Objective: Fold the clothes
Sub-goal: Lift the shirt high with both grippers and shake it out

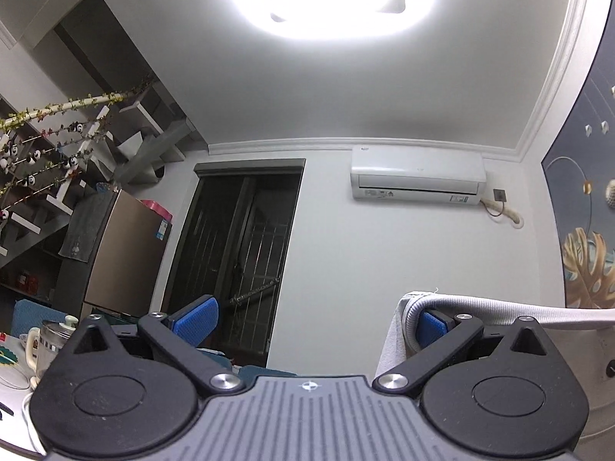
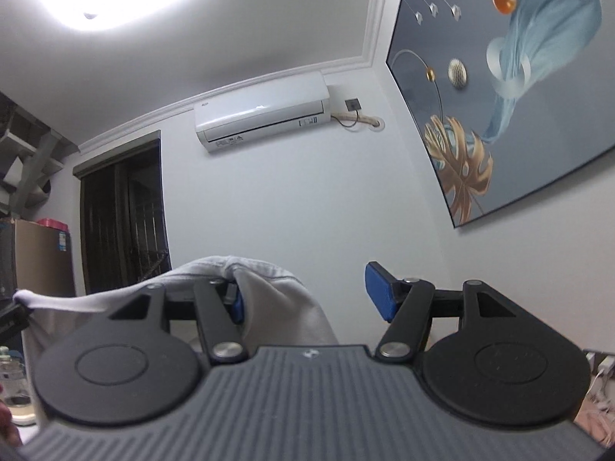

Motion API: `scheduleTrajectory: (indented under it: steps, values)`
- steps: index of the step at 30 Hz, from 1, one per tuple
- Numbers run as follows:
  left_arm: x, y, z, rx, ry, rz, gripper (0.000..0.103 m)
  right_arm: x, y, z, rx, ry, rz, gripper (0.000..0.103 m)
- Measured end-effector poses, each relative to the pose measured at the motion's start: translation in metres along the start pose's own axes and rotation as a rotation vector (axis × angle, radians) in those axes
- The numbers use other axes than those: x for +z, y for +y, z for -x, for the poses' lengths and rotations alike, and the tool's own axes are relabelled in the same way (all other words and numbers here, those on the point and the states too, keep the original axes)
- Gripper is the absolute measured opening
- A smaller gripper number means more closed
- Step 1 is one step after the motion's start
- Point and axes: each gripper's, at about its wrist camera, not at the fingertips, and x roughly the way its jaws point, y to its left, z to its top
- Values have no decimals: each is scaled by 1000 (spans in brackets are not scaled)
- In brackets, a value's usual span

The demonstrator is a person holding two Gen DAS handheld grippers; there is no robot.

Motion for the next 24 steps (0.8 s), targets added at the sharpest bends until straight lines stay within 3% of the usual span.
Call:
scheduleTrajectory:
  steps: [4,7,12,17,24]
  values:
    - [-13,-3,-14,-27,59,7,103,-9,-2,1,-19,12,39,63]
    - [-51,-4,-41,-46,125,-2,103,-37,-11,-20,-43,76,60,63]
    - [-145,-23,-97,-56,252,-80,103,-106,-28,-77,-92,242,74,63]
    - [-253,-49,-172,-42,391,-141,103,-190,-55,-169,-141,404,66,63]
    - [-395,-103,-269,43,373,-244,103,-306,-74,-307,-209,475,140,63]
